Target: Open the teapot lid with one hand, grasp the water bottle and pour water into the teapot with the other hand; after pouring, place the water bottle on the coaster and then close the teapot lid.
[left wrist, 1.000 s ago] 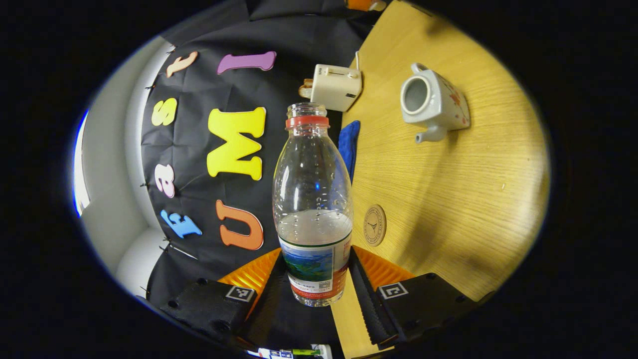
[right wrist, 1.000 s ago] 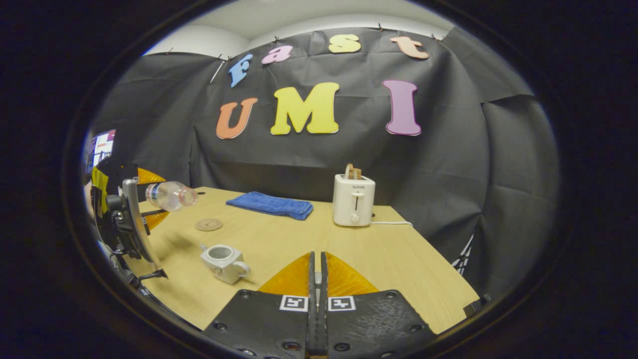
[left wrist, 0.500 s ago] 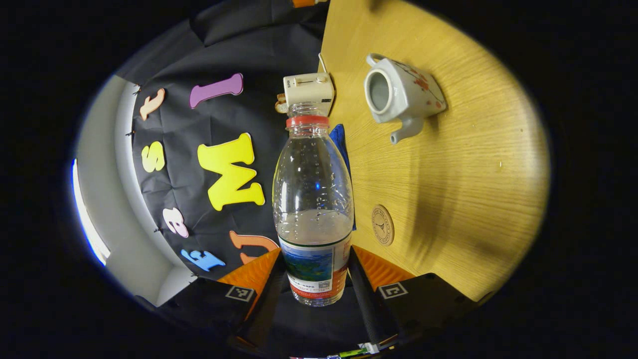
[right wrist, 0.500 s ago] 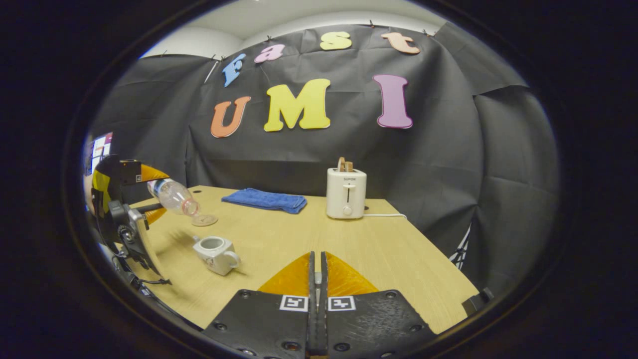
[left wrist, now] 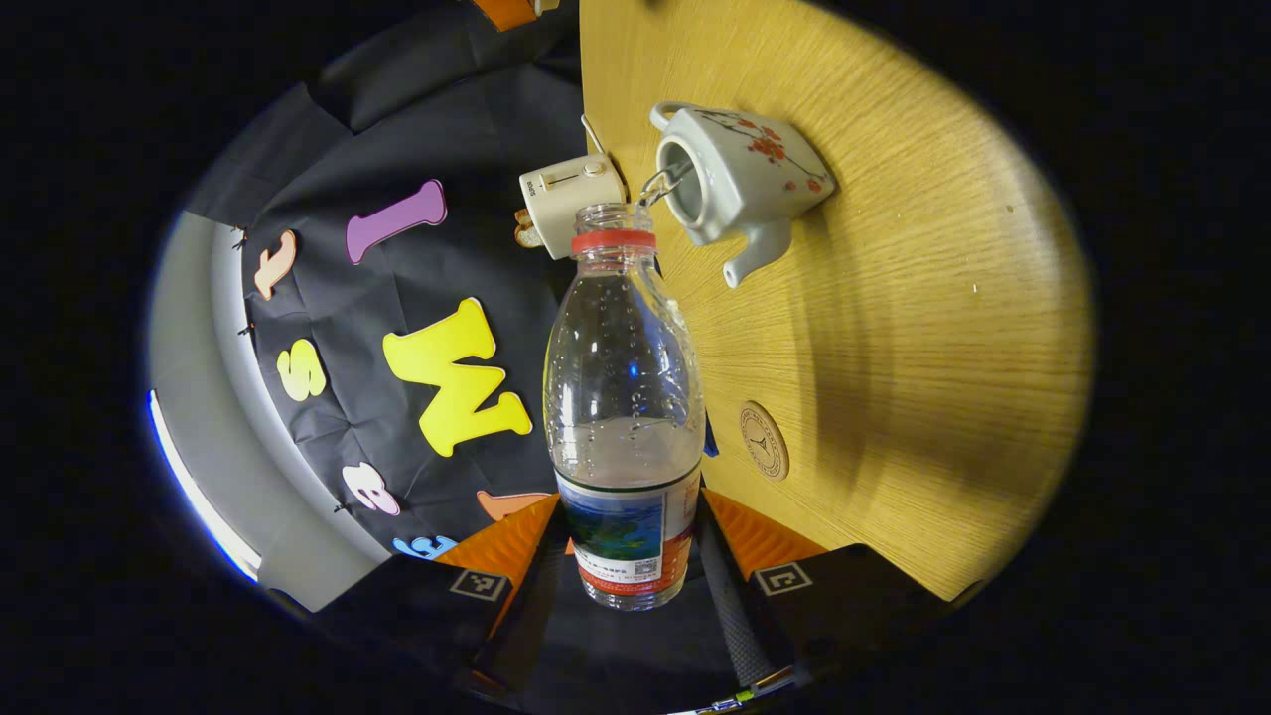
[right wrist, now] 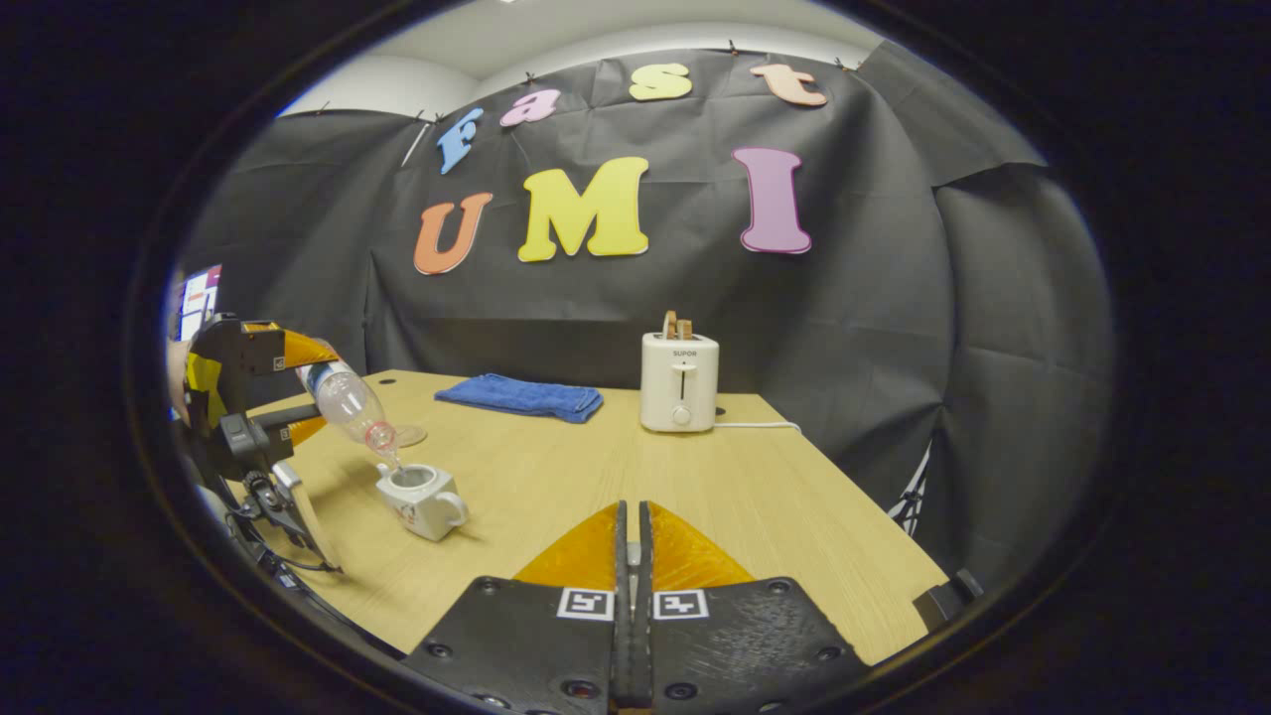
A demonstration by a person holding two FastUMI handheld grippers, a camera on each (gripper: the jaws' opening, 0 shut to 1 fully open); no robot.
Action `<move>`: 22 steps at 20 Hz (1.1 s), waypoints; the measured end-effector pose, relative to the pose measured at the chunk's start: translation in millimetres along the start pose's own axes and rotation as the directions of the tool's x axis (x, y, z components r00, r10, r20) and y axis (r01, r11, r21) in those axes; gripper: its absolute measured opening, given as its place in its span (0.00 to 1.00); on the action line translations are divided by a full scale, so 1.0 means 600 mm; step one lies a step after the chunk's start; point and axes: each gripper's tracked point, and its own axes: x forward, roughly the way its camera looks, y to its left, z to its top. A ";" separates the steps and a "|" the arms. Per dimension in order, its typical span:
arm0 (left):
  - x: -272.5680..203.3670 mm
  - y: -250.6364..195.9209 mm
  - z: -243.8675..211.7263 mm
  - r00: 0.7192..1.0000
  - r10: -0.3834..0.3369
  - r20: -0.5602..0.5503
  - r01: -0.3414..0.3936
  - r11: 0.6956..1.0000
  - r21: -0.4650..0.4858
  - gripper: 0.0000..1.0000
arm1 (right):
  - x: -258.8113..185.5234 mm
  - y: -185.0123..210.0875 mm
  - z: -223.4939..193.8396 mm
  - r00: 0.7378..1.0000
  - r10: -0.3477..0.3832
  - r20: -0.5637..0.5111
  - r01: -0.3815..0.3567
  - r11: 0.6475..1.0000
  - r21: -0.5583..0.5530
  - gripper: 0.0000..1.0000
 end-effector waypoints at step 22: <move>0.012 0.058 0.000 0.999 0.027 -0.028 -0.020 0.974 0.227 0.75 | -0.008 -0.009 0.004 1.000 0.002 0.024 -0.002 1.000 0.019 0.00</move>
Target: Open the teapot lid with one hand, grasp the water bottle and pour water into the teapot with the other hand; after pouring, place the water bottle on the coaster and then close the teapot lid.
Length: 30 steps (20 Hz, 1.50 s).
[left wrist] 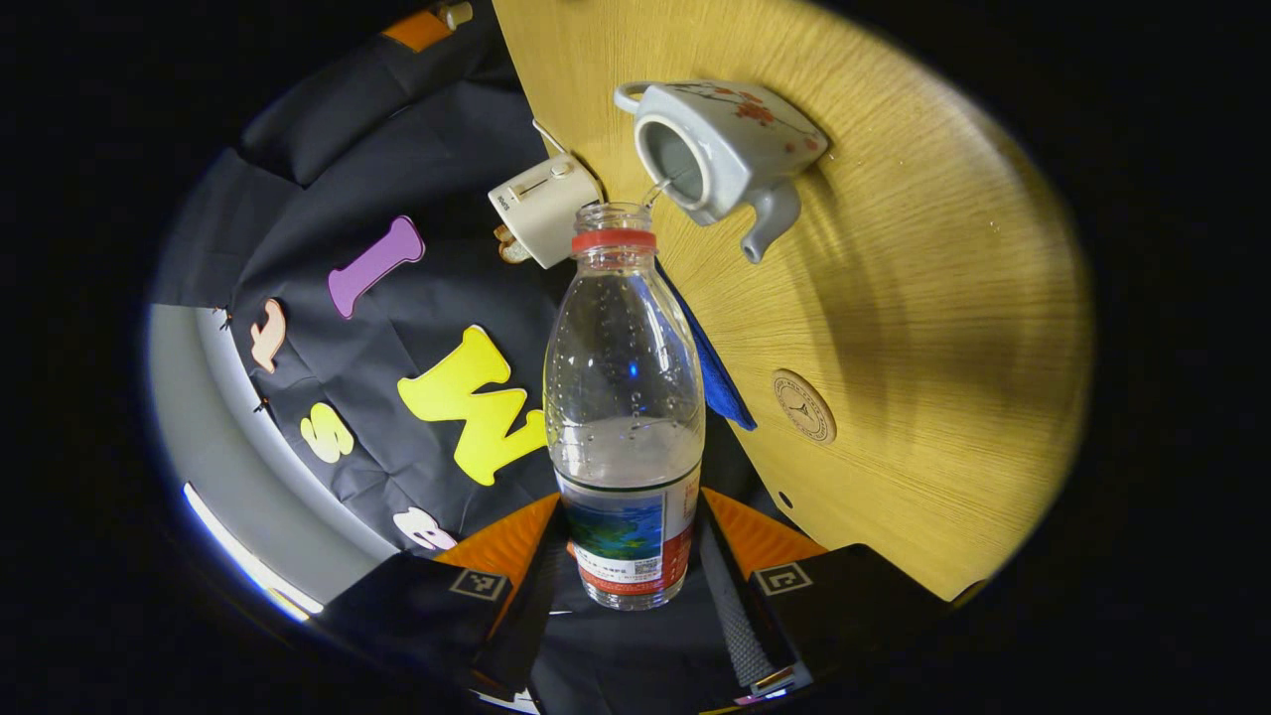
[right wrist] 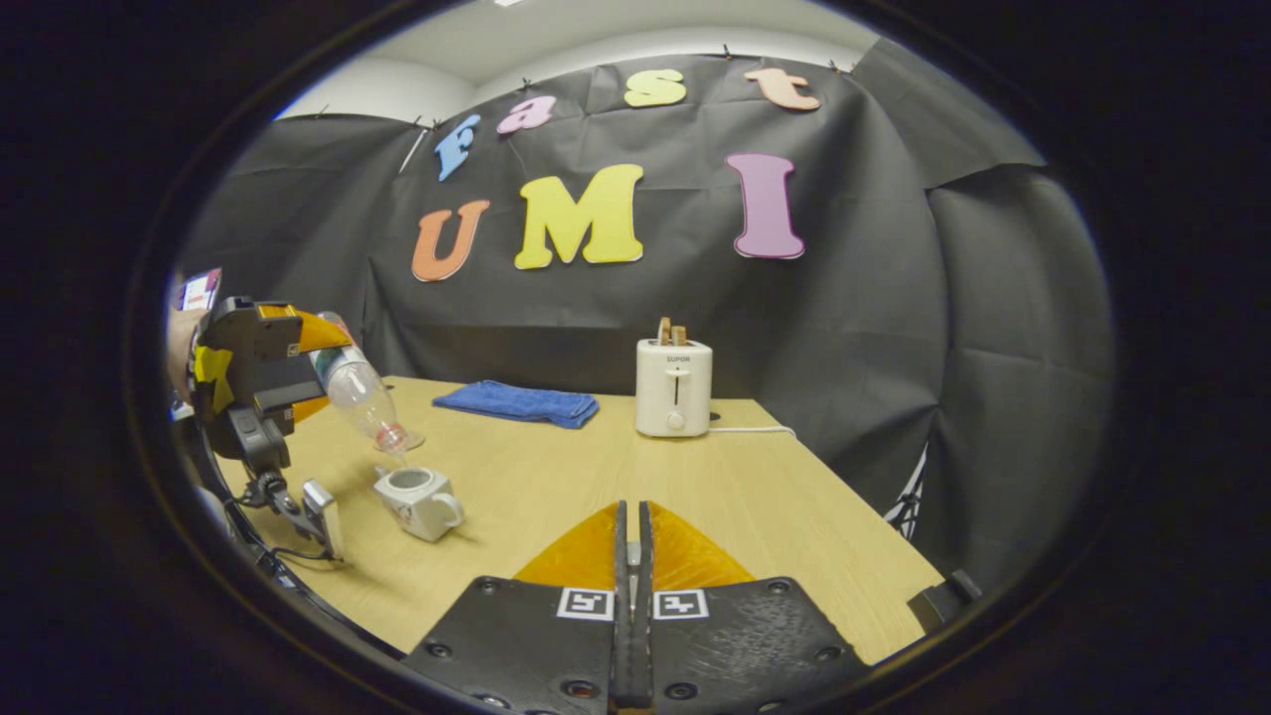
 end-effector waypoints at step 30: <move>-0.004 -0.028 0.002 0.989 -0.141 0.037 0.145 0.965 -0.216 0.75 | -0.016 0.003 0.017 1.000 0.001 0.023 -0.001 1.000 0.016 0.00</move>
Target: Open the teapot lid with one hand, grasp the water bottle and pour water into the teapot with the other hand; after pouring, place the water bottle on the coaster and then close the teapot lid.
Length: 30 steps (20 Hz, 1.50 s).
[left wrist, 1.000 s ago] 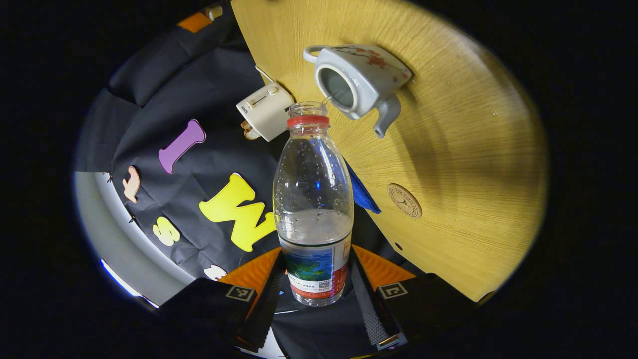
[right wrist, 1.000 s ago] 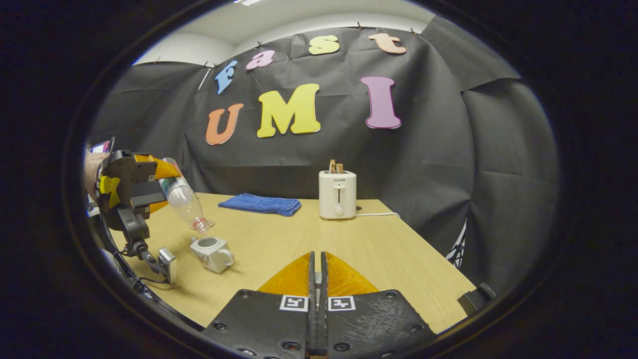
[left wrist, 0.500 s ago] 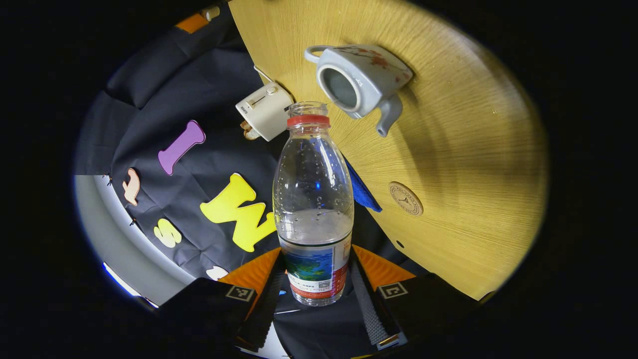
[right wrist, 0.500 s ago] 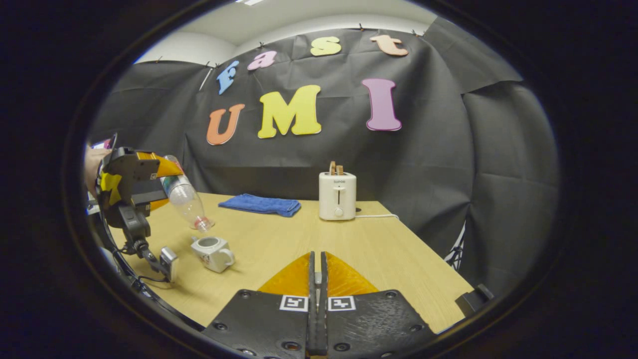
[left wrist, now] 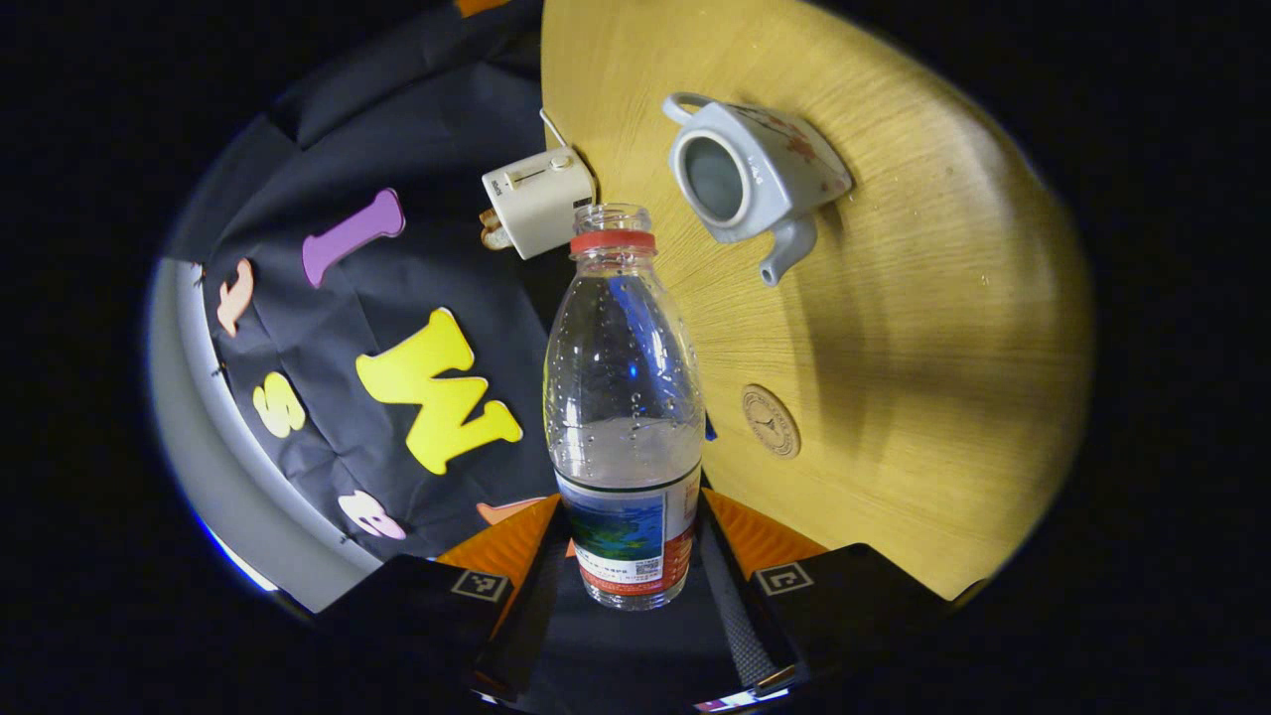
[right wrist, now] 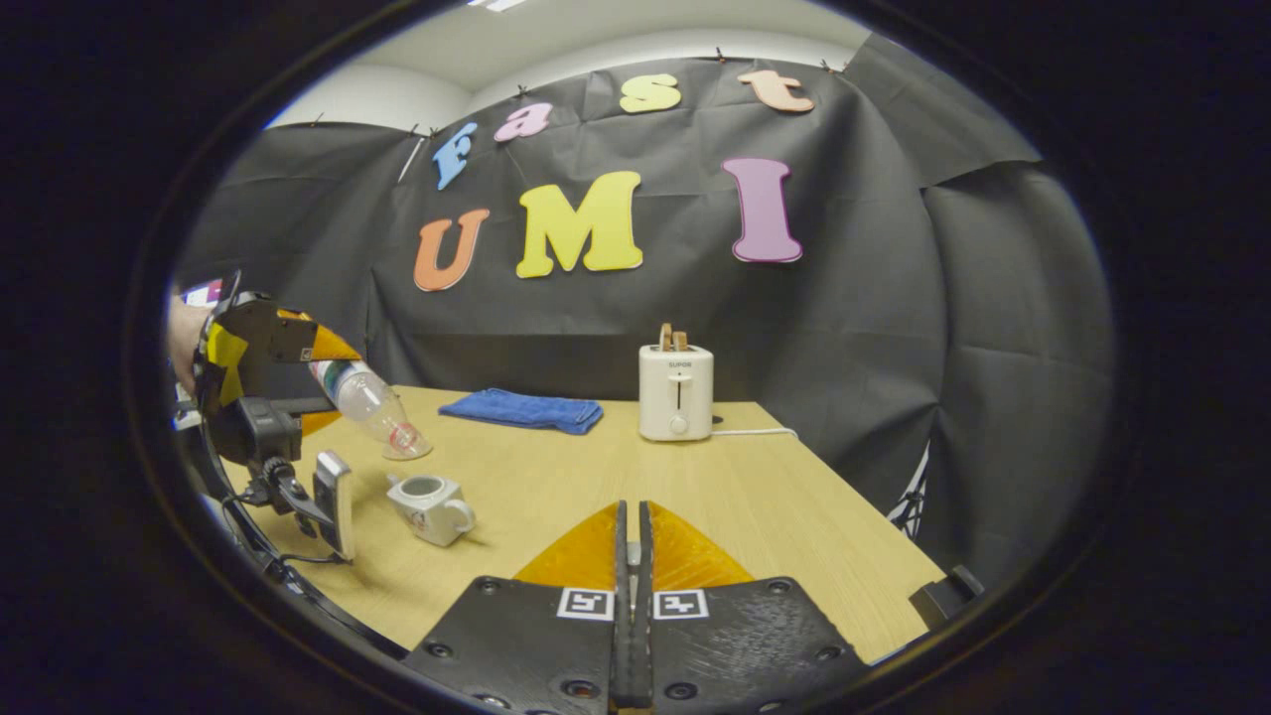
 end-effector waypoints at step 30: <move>0.137 -0.001 -0.035 0.977 0.165 0.133 0.183 -0.333 -0.925 0.76 | 0.020 0.090 0.011 0.999 0.019 -0.028 -0.020 0.999 -0.042 0.00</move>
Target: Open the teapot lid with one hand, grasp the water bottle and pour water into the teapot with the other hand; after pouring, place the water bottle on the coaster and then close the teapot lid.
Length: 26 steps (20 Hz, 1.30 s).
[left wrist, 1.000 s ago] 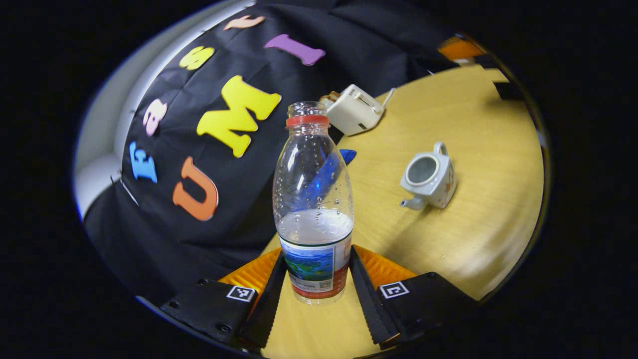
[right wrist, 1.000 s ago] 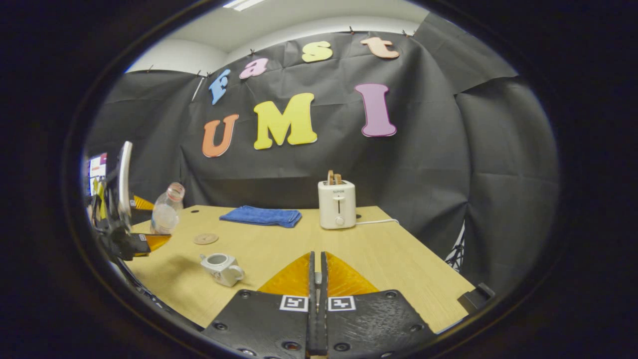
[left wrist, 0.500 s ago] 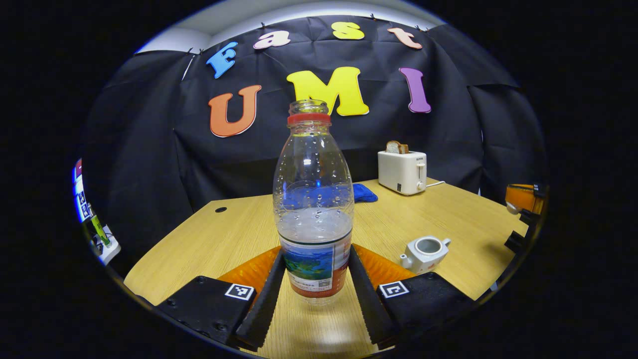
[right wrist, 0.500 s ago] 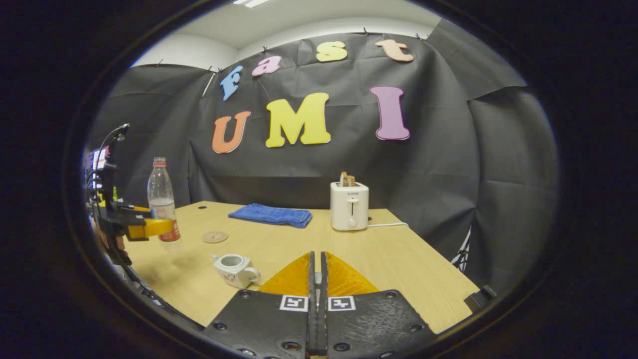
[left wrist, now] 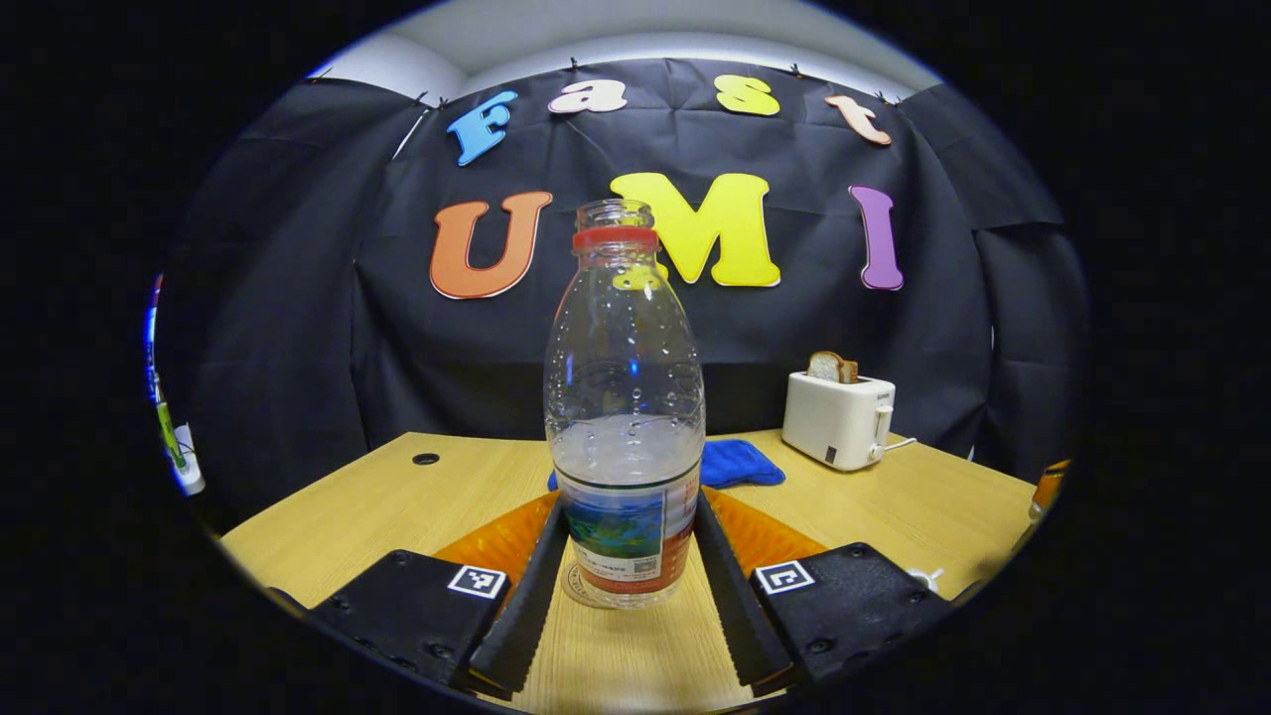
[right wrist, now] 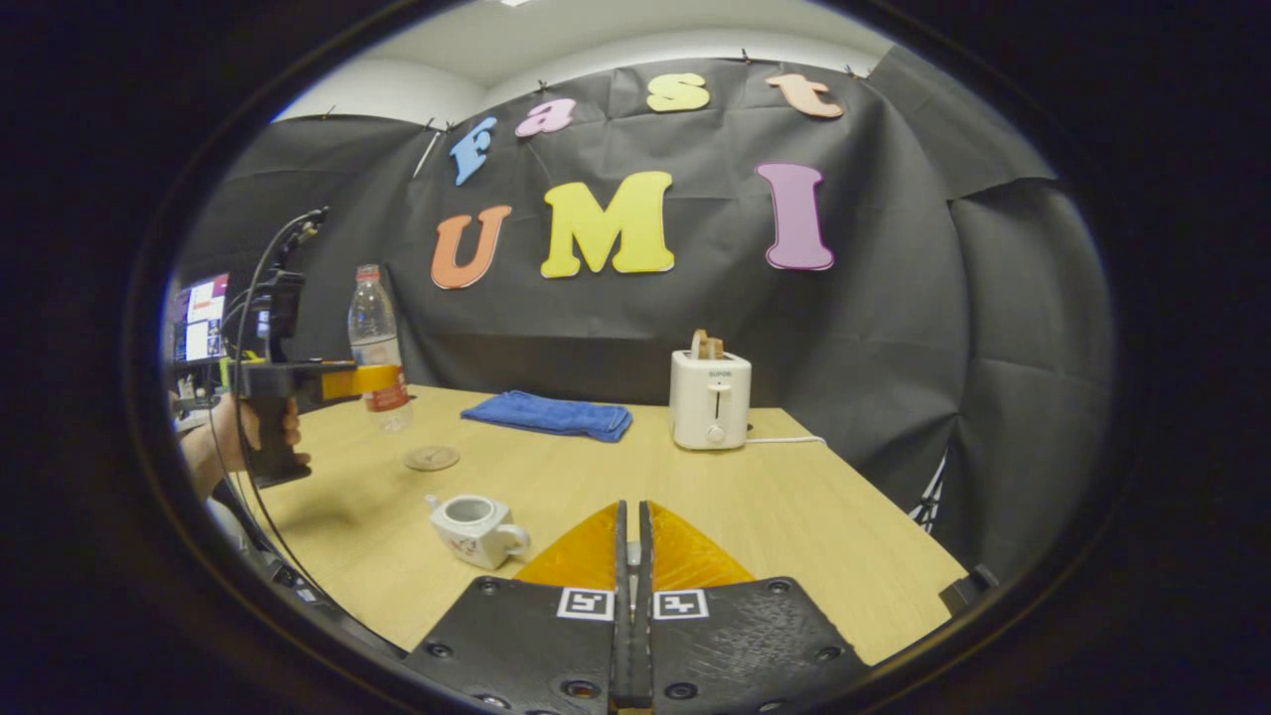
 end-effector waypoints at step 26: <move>0.078 0.020 -0.118 0.981 -0.004 -0.195 -0.001 1.000 -0.024 1.00 | -0.005 -0.012 -0.012 1.000 -0.026 -0.015 0.026 1.000 -0.008 0.00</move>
